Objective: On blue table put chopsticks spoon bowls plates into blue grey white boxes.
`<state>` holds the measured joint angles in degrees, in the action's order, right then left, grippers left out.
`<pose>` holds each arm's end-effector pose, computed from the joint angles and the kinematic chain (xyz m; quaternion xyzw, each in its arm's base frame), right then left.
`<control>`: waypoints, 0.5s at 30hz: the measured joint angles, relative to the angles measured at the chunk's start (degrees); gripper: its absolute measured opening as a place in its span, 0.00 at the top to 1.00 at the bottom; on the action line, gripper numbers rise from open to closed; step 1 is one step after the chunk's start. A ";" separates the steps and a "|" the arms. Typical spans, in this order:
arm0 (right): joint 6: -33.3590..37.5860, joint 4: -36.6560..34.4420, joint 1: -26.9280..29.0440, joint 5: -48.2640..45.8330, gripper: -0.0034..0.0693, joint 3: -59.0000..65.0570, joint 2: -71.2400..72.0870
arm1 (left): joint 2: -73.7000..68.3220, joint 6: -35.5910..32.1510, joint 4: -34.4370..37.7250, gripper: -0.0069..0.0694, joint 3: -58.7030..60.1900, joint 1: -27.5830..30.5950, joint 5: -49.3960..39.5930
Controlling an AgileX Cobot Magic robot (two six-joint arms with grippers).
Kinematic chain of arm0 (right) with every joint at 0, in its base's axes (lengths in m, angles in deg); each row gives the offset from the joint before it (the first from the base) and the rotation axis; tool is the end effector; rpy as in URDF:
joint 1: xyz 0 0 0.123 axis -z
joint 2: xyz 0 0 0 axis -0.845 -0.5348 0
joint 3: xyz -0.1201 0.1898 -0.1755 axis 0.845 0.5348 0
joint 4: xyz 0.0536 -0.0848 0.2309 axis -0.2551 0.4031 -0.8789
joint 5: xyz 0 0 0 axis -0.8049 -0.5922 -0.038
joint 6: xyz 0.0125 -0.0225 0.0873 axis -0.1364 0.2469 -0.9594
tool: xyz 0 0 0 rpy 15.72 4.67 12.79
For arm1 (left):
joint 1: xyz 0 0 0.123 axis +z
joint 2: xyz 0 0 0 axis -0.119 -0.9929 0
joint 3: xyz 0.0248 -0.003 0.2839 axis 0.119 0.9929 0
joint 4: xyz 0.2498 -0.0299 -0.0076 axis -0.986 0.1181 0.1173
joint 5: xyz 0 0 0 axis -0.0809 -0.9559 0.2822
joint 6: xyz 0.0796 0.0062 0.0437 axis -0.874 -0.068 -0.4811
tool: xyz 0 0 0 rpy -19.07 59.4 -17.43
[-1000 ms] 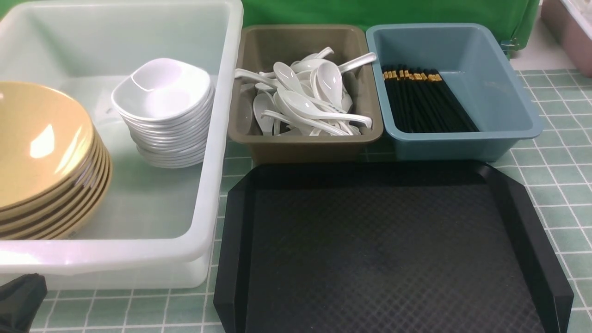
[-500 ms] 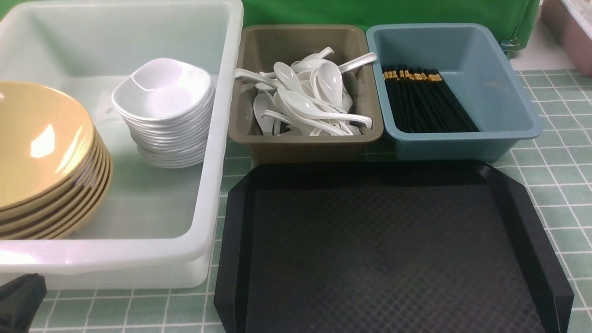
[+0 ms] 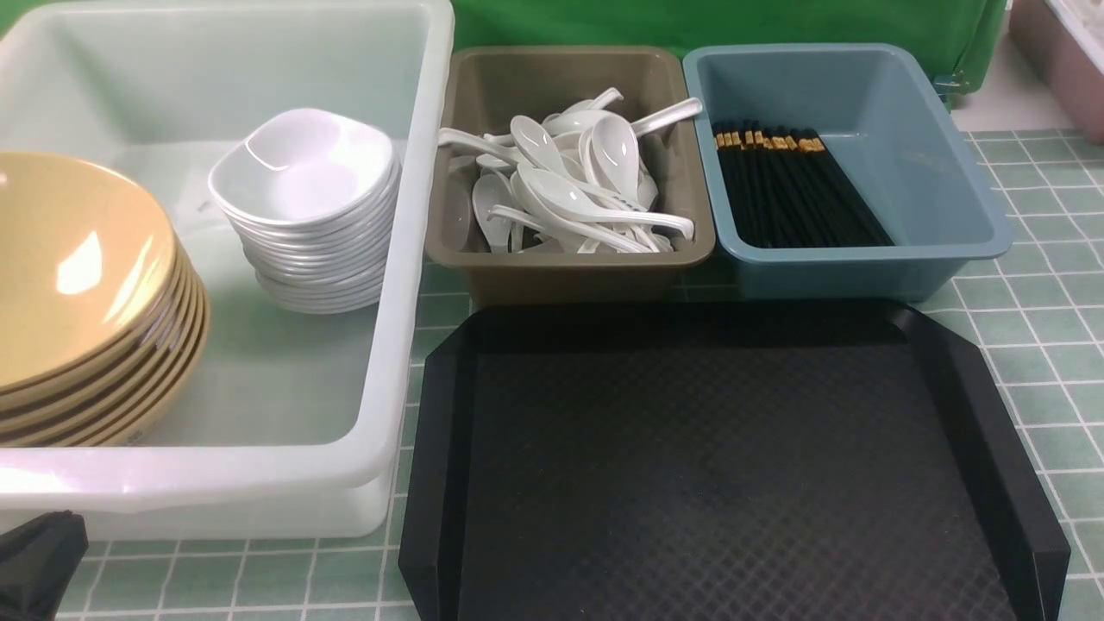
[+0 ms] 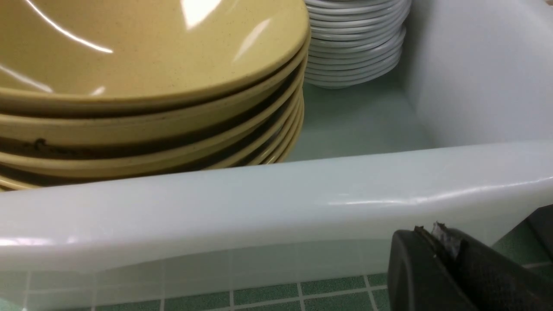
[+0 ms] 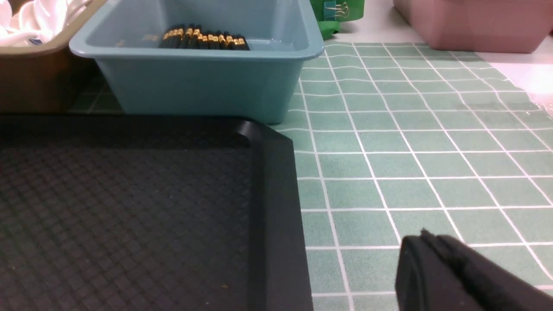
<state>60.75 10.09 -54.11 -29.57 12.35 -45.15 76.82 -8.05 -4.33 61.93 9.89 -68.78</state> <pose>0.0541 -0.0060 0.1769 0.0296 0.7837 -0.0334 0.6195 0.0581 -0.0070 0.2340 0.0482 0.8314 -0.0050 0.5535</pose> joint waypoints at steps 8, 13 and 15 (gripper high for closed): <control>-0.05 0.00 0.00 -0.04 0.90 0.00 0.00 | 0.00 0.17 0.00 0.91 0.00 0.00 0.00; -0.05 0.05 0.09 -0.04 0.90 0.00 0.00 | 0.00 0.04 0.00 0.91 0.00 0.00 0.00; -0.05 0.05 0.09 -0.04 0.90 0.00 0.00 | 0.00 0.04 0.00 0.91 0.00 0.00 0.00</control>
<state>60.71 10.14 -54.02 -29.62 12.35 -45.15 76.82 -8.01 -4.33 61.93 9.89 -68.78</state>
